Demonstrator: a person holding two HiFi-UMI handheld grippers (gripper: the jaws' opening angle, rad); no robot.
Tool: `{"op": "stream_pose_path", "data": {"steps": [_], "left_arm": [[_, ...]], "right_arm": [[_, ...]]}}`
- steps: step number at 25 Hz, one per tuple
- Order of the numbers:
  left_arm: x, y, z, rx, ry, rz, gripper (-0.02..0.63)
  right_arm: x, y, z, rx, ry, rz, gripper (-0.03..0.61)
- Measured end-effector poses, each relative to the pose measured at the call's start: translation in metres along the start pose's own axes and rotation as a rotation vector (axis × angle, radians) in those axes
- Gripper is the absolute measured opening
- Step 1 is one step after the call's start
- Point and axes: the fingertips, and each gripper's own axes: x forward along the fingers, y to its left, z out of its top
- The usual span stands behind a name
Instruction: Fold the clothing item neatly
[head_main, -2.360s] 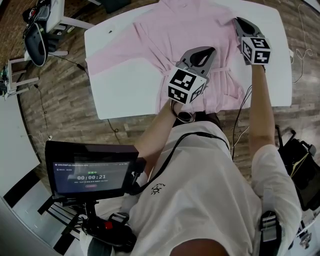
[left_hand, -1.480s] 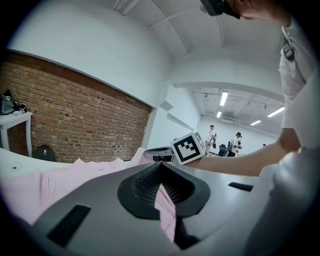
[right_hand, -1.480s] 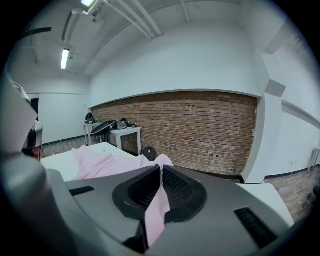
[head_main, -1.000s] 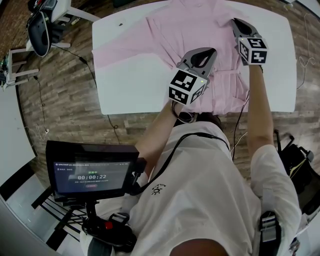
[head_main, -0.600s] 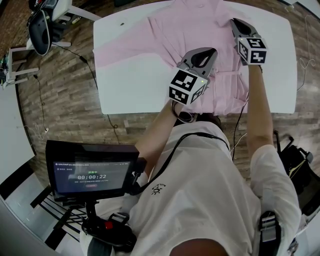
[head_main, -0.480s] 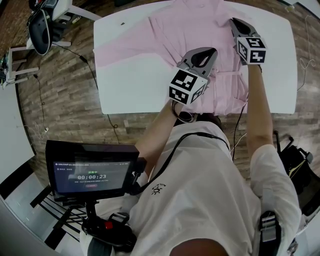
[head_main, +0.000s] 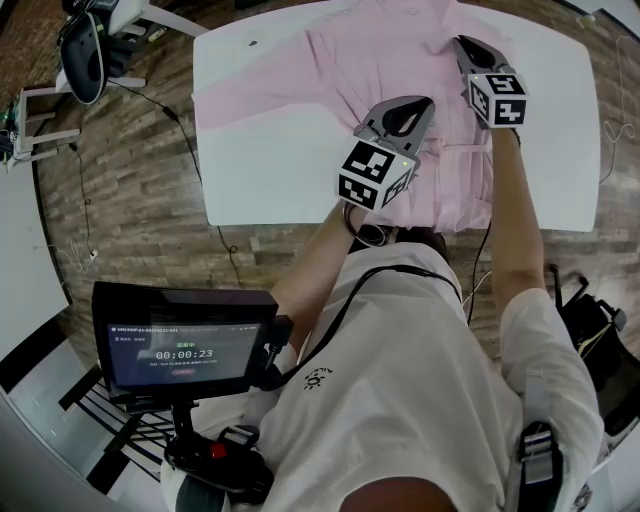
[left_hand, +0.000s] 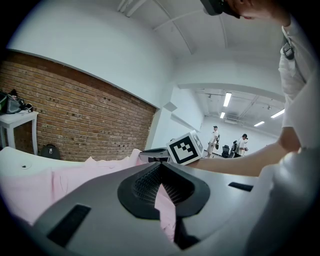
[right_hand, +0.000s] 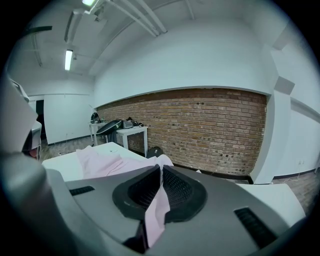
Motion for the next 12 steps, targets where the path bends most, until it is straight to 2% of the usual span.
{"op": "stream_pose_path", "data": {"steps": [12], "left_arm": [[-0.005, 0.005, -0.004, -0.007, 0.004, 0.015, 0.003]], "right_arm": [[0.012, 0.018, 0.000, 0.007, 0.000, 0.031, 0.023]]}}
